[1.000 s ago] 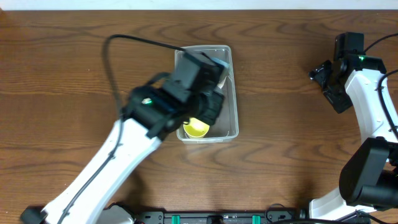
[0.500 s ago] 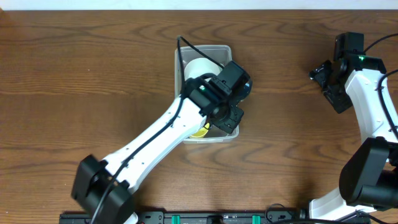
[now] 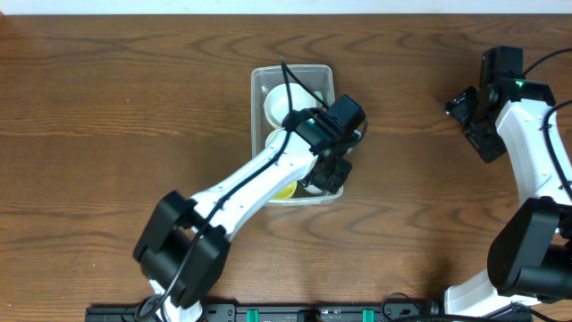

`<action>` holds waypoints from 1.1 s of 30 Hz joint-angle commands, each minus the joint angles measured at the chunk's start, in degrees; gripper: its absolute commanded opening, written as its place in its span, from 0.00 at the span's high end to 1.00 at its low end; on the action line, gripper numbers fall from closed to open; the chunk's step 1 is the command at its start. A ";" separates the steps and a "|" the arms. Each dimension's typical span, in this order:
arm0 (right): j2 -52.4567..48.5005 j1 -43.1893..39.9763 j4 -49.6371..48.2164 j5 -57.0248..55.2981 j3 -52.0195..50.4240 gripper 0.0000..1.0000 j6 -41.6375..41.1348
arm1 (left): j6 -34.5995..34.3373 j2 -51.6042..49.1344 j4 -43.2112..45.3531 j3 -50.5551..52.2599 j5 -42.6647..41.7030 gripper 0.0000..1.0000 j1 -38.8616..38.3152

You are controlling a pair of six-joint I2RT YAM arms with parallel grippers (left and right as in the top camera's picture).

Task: Pack container
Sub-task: 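Carry the grey cup into the container beside the yellow cup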

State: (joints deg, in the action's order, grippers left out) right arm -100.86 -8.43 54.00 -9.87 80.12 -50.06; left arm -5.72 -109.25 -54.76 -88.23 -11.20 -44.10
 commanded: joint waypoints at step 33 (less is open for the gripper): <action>0.13 -0.13 0.02 -0.39 -0.04 0.01 -0.68 | 0.72 12.37 -0.33 -6.21 4.42 0.21 1.44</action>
State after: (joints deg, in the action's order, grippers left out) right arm -100.86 -8.43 54.00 -9.87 80.14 -50.04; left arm -5.30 -101.27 -54.04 -93.12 -8.58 -43.81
